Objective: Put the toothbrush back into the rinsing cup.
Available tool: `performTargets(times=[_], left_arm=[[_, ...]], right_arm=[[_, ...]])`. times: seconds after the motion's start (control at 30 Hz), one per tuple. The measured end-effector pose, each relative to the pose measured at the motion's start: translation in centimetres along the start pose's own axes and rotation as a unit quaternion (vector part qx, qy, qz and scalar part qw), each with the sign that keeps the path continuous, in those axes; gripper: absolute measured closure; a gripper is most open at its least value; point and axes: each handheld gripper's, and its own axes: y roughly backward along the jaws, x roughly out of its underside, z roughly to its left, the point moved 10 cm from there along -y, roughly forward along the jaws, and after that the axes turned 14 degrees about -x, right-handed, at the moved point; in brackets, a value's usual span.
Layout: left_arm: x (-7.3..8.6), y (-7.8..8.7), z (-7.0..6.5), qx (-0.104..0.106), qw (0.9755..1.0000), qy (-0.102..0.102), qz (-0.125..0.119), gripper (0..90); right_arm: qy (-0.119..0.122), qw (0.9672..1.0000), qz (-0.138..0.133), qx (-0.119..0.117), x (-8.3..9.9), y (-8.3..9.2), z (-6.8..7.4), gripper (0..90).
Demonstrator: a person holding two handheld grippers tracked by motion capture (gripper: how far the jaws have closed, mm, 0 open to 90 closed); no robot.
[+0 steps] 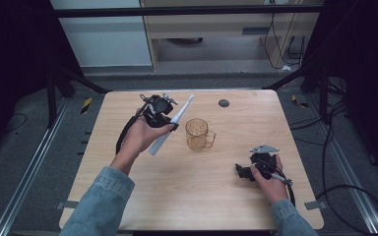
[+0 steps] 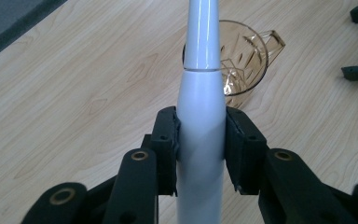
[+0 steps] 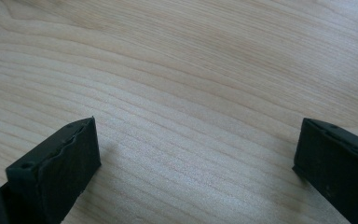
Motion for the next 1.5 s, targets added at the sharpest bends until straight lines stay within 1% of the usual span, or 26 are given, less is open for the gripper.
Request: performTargets(times=[0.07, 0.1, 0.13, 0.17, 0.23, 0.3, 0.33, 0.37, 0.4, 0.53, 0.63, 0.67, 0.7, 0.73, 0.77, 0.8, 0.9, 0.93, 0.97, 1.0, 1.1, 1.13, 1.23, 1.27, 1.3, 1.5], left_arm=[[-0.5, 0.0, -0.2, 0.002, 1.0000, -0.002, -0.003, 66.8], [-0.5, 0.0, -0.2, 0.002, 1.0000, -0.002, -0.003, 66.7], [-0.9, 0.2, -0.3, 0.001, 1.0000, -0.005, -0.005, 66.8], [-0.9, 0.2, -0.3, 0.001, 1.0000, -0.005, -0.005, 66.8], [-1.5, 0.2, -0.3, -0.003, 1.0000, -0.003, -0.008, 66.8], [-1.9, 0.2, -0.4, 0.000, 0.9999, 0.001, -0.013, 66.8], [-2.3, 0.1, -0.5, 0.000, 0.9999, 0.003, -0.016, 66.8], [-2.3, 0.1, -0.5, 0.000, 0.9999, 0.003, -0.016, 66.8], [-2.6, -0.1, -0.6, 0.002, 0.9998, 0.005, -0.020, 66.7], [-3.1, -0.3, -0.7, 0.002, 0.9998, 0.002, -0.022, 66.8], [-3.4, -0.5, -0.8, 0.000, 0.9997, 0.006, -0.023, 66.8], [-3.4, -0.7, -0.8, -0.006, 0.9997, 0.006, -0.022, 66.8], [-3.4, -0.7, -0.8, -0.006, 0.9997, 0.006, -0.022, 66.8], [-3.6, -0.6, -0.6, -0.008, 0.9995, 0.013, -0.026, 66.8], [-3.6, -0.6, -0.6, -0.008, 0.9995, 0.013, -0.026, 66.8], [-3.9, -0.5, -0.6, -0.007, 0.9992, 0.022, -0.034, 66.8], [-4.1, -0.5, -0.6, -0.008, 0.9990, 0.024, -0.038, 66.8], [-4.5, -0.4, -0.7, -0.010, 0.9987, 0.024, -0.045, 66.8], [-4.5, -0.4, -0.7, -0.010, 0.9987, 0.024, -0.045, 66.8], [-4.9, -0.3, -0.7, -0.015, 0.9983, 0.025, -0.052, 66.8], [-5.3, -0.2, -0.8, -0.017, 0.9979, 0.025, -0.057, 66.8], [-5.6, -0.2, -1.0, -0.016, 0.9976, 0.028, -0.061, 66.8], [-5.9, -0.1, -1.1, -0.017, 0.9973, 0.029, -0.065, 66.8], [-6.3, 0.2, -1.2, -0.017, 0.9964, 0.037, -0.075, 66.8], [-6.5, 0.3, -1.2, -0.017, 0.9960, 0.039, -0.079, 66.8], [-7.1, 0.2, -1.3, -0.017, 0.9953, 0.035, -0.089, 66.8]], right_arm=[[0.000, 1.0000, 0.000, 0.000, 0.0, 0.0, 0.0, 0.3], [0.000, 1.0000, 0.000, 0.000, 0.0, 0.0, 0.0, 0.3], [0.000, 1.0000, 0.000, 0.000, 0.0, 0.0, 0.0, 0.3], [0.001, 1.0000, 0.001, 0.001, 0.0, 0.0, 0.0, 0.3], [0.001, 1.0000, 0.001, 0.001, 0.0, 0.0, 0.0, 0.3], [0.001, 1.0000, 0.001, 0.001, 0.0, 0.0, 0.0, 0.3], [0.007, 1.0000, 0.000, 0.004, 0.0, 0.0, -0.1, 0.3], [0.007, 1.0000, 0.000, 0.004, 0.0, 0.0, -0.1, 0.3], [0.004, 1.0000, 0.000, 0.003, 0.0, 0.0, -0.1, 0.3], [0.004, 1.0000, 0.000, 0.003, 0.0, 0.0, -0.1, 0.3], [0.004, 1.0000, 0.000, 0.003, 0.0, 0.0, -0.1, 0.3], [0.004, 1.0000, 0.000, 0.003, 0.0, 0.0, -0.1, 0.3], [0.004, 1.0000, 0.000, 0.003, 0.0, 0.0, -0.1, 0.3], [0.004, 1.0000, 0.000, 0.003, 0.0, 0.0, -0.1, 0.3], [0.004, 1.0000, 0.000, 0.003, 0.0, 0.0, -0.1, 0.3], [0.004, 1.0000, 0.000, 0.002, 0.0, 0.0, -0.1, 0.3], [0.004, 1.0000, 0.000, 0.003, 0.0, 0.0, -0.1, 0.3], [0.004, 1.0000, 0.000, 0.002, 0.0, 0.0, -0.1, 0.3], [0.004, 1.0000, 0.000, 0.002, 0.0, 0.0, -0.1, 0.3], [0.001, 1.0000, 0.000, 0.001, 0.0, 0.0, 0.0, 0.3], [0.004, 1.0000, 0.000, 0.004, 0.0, 0.0, -0.2, 0.3], [0.001, 1.0000, 0.000, 0.002, 0.0, 0.0, -0.1, 0.3], [0.000, 1.0000, 0.000, 0.002, 0.0, 0.0, -0.1, 0.3], [0.004, 1.0000, 0.000, 0.004, 0.0, 0.0, -0.2, 0.3], [0.000, 1.0000, 0.000, 0.002, 0.0, 0.0, -0.1, 0.3], [0.003, 1.0000, 0.000, 0.003, 0.0, 0.0, -0.2, 0.3]])
